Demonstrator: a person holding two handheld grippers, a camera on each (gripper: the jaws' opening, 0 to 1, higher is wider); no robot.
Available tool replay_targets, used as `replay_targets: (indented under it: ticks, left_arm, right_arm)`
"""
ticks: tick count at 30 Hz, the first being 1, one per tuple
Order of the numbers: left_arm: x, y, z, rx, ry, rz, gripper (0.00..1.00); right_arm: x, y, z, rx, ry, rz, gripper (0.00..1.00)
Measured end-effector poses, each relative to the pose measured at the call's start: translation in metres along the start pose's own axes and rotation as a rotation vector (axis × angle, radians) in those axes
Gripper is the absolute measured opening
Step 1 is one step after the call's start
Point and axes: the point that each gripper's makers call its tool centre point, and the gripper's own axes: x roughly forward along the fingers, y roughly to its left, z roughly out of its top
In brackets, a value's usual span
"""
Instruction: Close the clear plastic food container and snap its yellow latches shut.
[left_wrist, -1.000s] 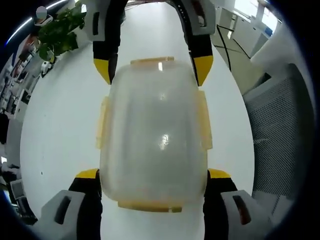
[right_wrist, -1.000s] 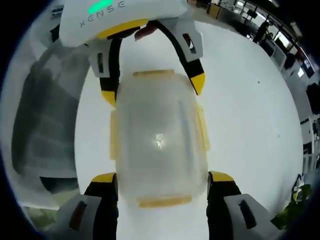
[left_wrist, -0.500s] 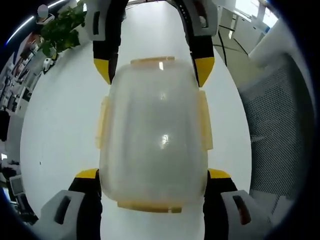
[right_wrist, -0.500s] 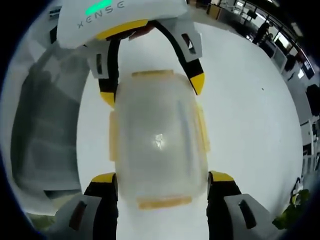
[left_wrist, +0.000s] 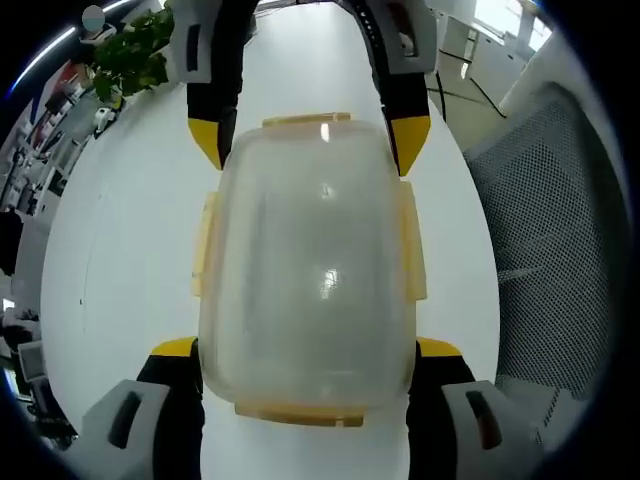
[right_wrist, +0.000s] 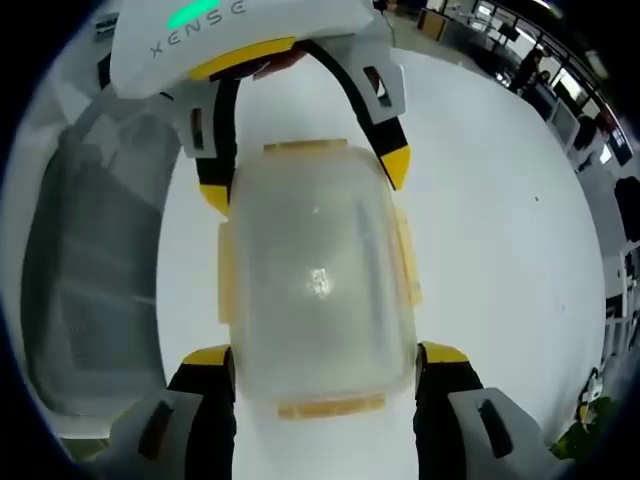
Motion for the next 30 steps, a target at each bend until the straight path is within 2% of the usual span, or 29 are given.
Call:
replay_targets:
  ticks: [6,9,15,21,30]
  left_arm:
    - [-0.004,-0.002,-0.016,-0.004,0.0,0.015,0.86]
    - [-0.004,0.001,-0.028,0.027,0.034,0.05,0.86]
    - [-0.008,-0.001,-0.032,0.021,0.026,0.032,0.86]
    - [-0.01,-0.002,-0.037,0.002,-0.001,0.034,0.86]
    - [-0.014,0.001,-0.051,-0.025,0.0,0.04,0.86]
  right_arm:
    - [0.005,0.003,0.015,0.003,-0.004,-0.001,0.73]
    - [0.007,0.007,0.028,0.033,-0.038,-0.001,0.73]
    - [0.01,0.009,0.033,0.013,0.017,0.002,0.73]
    - [0.012,0.009,0.037,-0.008,0.029,0.014,0.73]
    - [0.018,0.004,0.051,-0.045,0.052,0.026,0.73]
